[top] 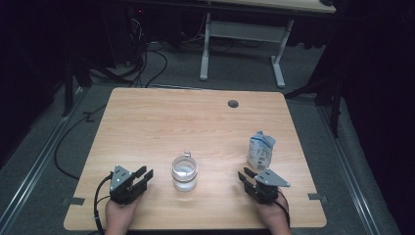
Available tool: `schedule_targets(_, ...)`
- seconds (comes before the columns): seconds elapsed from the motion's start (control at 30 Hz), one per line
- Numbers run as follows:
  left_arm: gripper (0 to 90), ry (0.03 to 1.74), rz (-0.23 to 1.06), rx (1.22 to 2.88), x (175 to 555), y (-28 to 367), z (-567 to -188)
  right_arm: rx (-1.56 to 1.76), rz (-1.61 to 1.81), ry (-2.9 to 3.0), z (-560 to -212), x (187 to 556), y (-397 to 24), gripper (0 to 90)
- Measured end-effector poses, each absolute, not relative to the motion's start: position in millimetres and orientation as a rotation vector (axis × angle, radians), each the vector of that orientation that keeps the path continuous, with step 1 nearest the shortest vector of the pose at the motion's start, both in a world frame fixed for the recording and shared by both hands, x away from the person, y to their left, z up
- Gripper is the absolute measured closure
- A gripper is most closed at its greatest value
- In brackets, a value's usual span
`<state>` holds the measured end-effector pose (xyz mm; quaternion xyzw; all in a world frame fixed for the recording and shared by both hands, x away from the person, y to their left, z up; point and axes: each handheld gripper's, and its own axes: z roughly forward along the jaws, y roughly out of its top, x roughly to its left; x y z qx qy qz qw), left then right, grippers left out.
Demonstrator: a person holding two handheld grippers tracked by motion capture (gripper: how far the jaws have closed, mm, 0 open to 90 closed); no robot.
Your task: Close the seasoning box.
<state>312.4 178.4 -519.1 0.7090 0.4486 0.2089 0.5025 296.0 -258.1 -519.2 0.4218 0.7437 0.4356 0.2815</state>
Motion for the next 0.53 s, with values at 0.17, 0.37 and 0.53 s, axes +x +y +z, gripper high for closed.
schedule_targets(0.17,64.9,1.070,0.512,1.731,309,175,-518,1.156,1.150,1.941,-516,290,-276,66.6)
schedule_targets(0.37,64.7,1.070,0.517,1.736,309,172,-517,1.142,1.165,1.945,-516,289,-274,66.7)
schedule_targets(0.53,64.7,1.073,0.512,1.744,312,170,-518,1.150,1.172,1.947,-516,290,-276,67.0)
